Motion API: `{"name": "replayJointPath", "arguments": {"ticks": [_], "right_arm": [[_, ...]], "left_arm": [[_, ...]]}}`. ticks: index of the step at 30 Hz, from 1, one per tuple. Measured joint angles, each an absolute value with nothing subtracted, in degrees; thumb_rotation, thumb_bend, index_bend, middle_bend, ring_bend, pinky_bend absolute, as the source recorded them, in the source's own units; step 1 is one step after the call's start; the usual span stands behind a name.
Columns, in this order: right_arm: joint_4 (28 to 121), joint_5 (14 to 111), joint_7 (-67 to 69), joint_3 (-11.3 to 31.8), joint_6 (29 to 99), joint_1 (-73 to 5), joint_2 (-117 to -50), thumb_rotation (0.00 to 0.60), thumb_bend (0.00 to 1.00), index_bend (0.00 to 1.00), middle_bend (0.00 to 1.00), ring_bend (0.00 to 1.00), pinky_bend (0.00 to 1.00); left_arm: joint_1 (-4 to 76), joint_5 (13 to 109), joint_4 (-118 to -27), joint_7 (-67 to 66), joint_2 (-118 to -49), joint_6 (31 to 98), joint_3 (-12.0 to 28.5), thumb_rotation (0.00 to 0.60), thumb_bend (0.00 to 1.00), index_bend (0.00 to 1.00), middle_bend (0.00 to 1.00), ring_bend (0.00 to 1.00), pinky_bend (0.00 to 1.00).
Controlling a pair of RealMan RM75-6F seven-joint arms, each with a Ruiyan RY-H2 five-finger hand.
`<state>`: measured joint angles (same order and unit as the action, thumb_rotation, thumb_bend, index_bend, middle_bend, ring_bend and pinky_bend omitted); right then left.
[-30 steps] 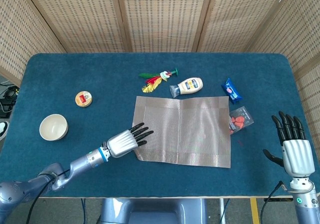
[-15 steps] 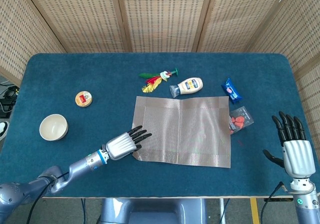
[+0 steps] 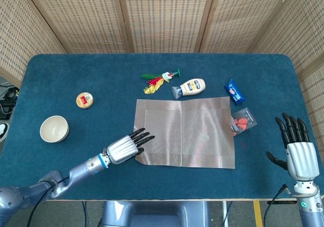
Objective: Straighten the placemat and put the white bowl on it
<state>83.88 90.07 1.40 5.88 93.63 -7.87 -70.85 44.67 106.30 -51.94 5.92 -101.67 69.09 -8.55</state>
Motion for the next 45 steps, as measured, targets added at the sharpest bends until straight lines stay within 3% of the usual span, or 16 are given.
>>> {"name": "replayJointPath", "arguments": {"ticks": [17,32,42,44,45], "right_arm": [[84.6,91.5,0.5,5.8,94.6,-7.2,-70.7,0.600,0.00,0.03,0.00,0.00,0.00],[85.0,92.6,-0.2,5.7,95.1,-6.8,-70.7,0.600,0.00,0.03,0.00,0.00,0.00],[85.1,92.8,-0.7,5.7,95.0,-6.7,-70.8,0.600,0.00,0.03,0.00,0.00,0.00],[85.2,92.8,-0.7,5.8,95.1,-6.7,-70.9,0.600,0.00,0.03,0.00,0.00,0.00],[85.2,92.8,-0.7,5.8,95.1,-6.7,-70.9,0.600,0.00,0.03,0.00,0.00,0.00]], "left_arm": [[40.6,107.5,-71.2,-1.9,-87.2,69.6,-14.5,0.600,0.61,0.81,0.00,0.00,0.00],[37.0,114.0,-69.3,-6.0,-85.0,72.8,-19.6,0.600,0.62,0.81,0.00,0.00,0.00],[34.9,113.8,-65.2,-6.5,-84.9,73.9,-19.4,0.600,0.61,0.80,0.00,0.00,0.00],[34.6,113.4,-64.7,-5.7,-85.0,74.3,-19.0,0.600,0.49,0.71,0.00,0.00,0.00],[34.5,113.2,-64.6,-5.2,-85.0,74.4,-18.9,0.600,0.31,0.52,0.00,0.00,0.00]]}}
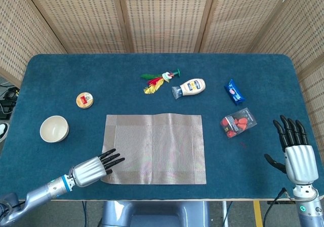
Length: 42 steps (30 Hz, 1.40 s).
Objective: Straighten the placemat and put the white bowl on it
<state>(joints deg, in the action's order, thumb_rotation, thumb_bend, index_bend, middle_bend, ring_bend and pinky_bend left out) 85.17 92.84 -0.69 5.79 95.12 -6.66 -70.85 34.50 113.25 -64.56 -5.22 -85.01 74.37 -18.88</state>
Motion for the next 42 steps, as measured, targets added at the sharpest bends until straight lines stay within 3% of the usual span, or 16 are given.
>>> {"name": "replayJointPath", "arguments": {"ticks": [2,4,10,15,24,29,32,37,42], "right_arm": [[85.2,92.8,-0.7,5.8,95.1,-6.6,-70.8,0.600,0.00,0.03,0.00,0.00,0.00],[85.2,92.8,-0.7,5.8,95.0,-6.6,-70.9,0.600,0.00,0.03,0.00,0.00,0.00],[85.2,93.0,-0.8,5.7,94.8,-6.6,-70.9,0.600,0.00,0.03,0.00,0.00,0.00],[85.3,93.2,-0.8,5.7,94.9,-6.5,-70.9,0.600,0.00,0.03,0.00,0.00,0.00],[85.7,93.8,-0.8,5.5,95.3,-6.3,-70.8,0.600,0.00,0.03,0.00,0.00,0.00],[85.9,94.1,-0.8,5.4,95.4,-6.2,-70.7,0.600,0.00,0.03,0.00,0.00,0.00],[86.0,94.3,-0.8,5.3,95.4,-6.2,-70.7,0.600,0.00,0.03,0.00,0.00,0.00],[86.1,94.4,-0.9,5.2,95.4,-6.2,-70.7,0.600,0.00,0.03,0.00,0.00,0.00],[86.0,94.3,-0.9,5.3,95.2,-6.2,-70.7,0.600,0.00,0.03,0.00,0.00,0.00]], "left_arm": [[34.3,112.9,-64.2,-4.1,-85.1,74.7,-18.6,0.600,0.02,0.10,0.00,0.00,0.00],[34.1,112.6,-64.1,-3.2,-85.0,74.7,-18.4,0.600,0.00,0.00,0.00,0.00,0.00],[33.8,111.6,-66.7,2.1,-83.0,74.7,-19.0,0.600,0.00,0.00,0.00,0.00,0.00],[32.4,109.8,-70.4,8.9,-78.1,79.6,-18.9,0.600,0.00,0.00,0.00,0.00,0.00],[26.9,96.3,-72.3,11.3,-72.6,82.8,-13.7,0.600,0.00,0.04,0.00,0.00,0.00],[24.4,87.3,-72.1,11.2,-71.4,78.2,-11.4,0.600,0.02,0.16,0.00,0.00,0.00],[23.6,82.9,-71.0,11.2,-71.3,73.2,-10.1,0.600,0.09,0.23,0.00,0.00,0.00],[23.0,79.3,-66.2,12.0,-73.1,67.5,-8.3,0.600,0.19,0.28,0.00,0.00,0.00],[23.0,78.2,-60.7,14.1,-76.3,63.9,-6.8,0.600,0.20,0.33,0.00,0.00,0.00]]}}
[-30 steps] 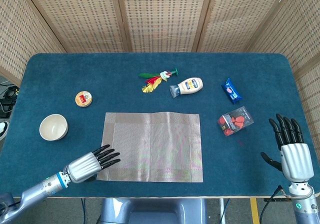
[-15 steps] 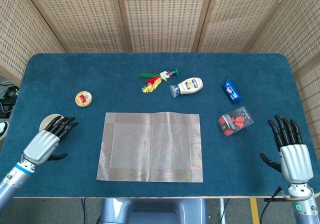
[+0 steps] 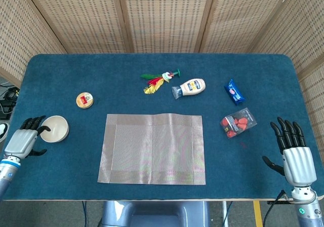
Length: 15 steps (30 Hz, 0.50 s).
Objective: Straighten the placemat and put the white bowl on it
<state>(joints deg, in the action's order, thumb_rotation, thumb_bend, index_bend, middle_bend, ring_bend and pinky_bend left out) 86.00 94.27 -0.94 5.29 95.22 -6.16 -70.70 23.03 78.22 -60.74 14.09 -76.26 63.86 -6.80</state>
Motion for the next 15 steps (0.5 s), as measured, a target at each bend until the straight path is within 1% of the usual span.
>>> {"name": "replayJointPath", "arguments": {"ticks": [4,6,7,9,11,15], "right_arm": [[85.9,94.1,-0.9,5.3,94.9,-6.2,-70.8,0.600,0.00,0.03,0.00,0.00,0.00],[85.9,94.0,-0.9,5.4,94.9,-6.2,-70.8,0.600,0.00,0.03,0.00,0.00,0.00],[85.9,94.0,-0.8,5.4,94.9,-6.2,-70.7,0.600,0.00,0.03,0.00,0.00,0.00],[85.9,93.9,-0.7,5.5,94.8,-6.2,-70.7,0.600,0.00,0.03,0.00,0.00,0.00],[85.9,93.9,-0.6,5.5,94.8,-6.2,-70.7,0.600,0.00,0.03,0.00,0.00,0.00],[85.8,93.9,-0.5,5.4,94.6,-6.3,-70.7,0.600,0.00,0.03,0.00,0.00,0.00]], "left_arm": [[23.3,78.0,-56.8,15.5,-78.5,60.7,-6.1,0.600,0.25,0.40,0.00,0.00,0.00],[23.6,77.8,-55.2,15.9,-79.5,58.8,-5.7,0.600,0.30,0.41,0.00,0.00,0.00],[23.7,77.7,-54.5,15.9,-79.9,58.0,-5.5,0.600,0.34,0.42,0.00,0.00,0.00],[24.1,77.5,-53.0,16.1,-81.0,56.5,-5.0,0.600,0.40,0.47,0.00,0.00,0.00],[24.4,77.5,-51.7,16.4,-82.1,55.5,-4.5,0.600,0.45,0.55,0.00,0.00,0.00],[24.6,78.1,-50.3,16.8,-83.2,55.5,-3.8,0.600,0.48,0.67,0.00,0.00,0.00]]}}
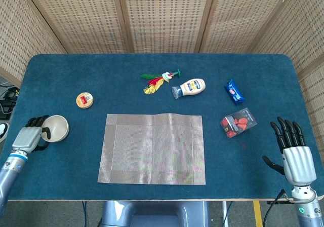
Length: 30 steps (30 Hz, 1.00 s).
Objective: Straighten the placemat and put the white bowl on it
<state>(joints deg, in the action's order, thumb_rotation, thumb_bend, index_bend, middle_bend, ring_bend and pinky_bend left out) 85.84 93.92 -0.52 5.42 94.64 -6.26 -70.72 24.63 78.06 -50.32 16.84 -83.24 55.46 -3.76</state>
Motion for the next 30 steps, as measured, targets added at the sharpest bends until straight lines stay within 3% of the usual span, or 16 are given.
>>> {"name": "replayJointPath", "arguments": {"ticks": [4,10,20,25,30], "right_arm": [[85.8,93.8,-0.2,5.5,94.6,-6.2,-70.7,0.600,0.00,0.03,0.00,0.00,0.00],[85.9,93.8,0.1,5.5,94.6,-6.2,-70.5,0.600,0.00,0.03,0.00,0.00,0.00],[86.1,93.4,0.5,5.8,94.6,-6.2,-70.2,0.600,0.00,0.03,0.00,0.00,0.00],[85.9,92.9,0.6,6.0,94.4,-6.2,-70.2,0.600,0.00,0.03,0.00,0.00,0.00],[85.6,92.1,0.9,6.5,94.3,-6.2,-70.1,0.600,0.00,0.03,0.00,0.00,0.00]], "left_arm": [[24.4,79.0,-50.5,17.7,-83.3,57.5,-3.2,0.600,0.50,0.74,0.00,0.00,0.00],[23.8,81.5,-52.4,18.3,-82.3,63.2,-2.5,0.600,0.50,0.75,0.00,0.00,0.00],[26.8,90.2,-68.0,15.2,-76.7,70.5,-1.4,0.600,0.50,0.75,0.00,0.00,0.00],[31.8,93.8,-78.5,8.5,-75.5,67.8,-0.6,0.600,0.50,0.75,0.00,0.00,0.00],[38.0,92.4,-84.8,-1.6,-77.6,57.5,1.7,0.600,0.50,0.75,0.00,0.00,0.00]]}}
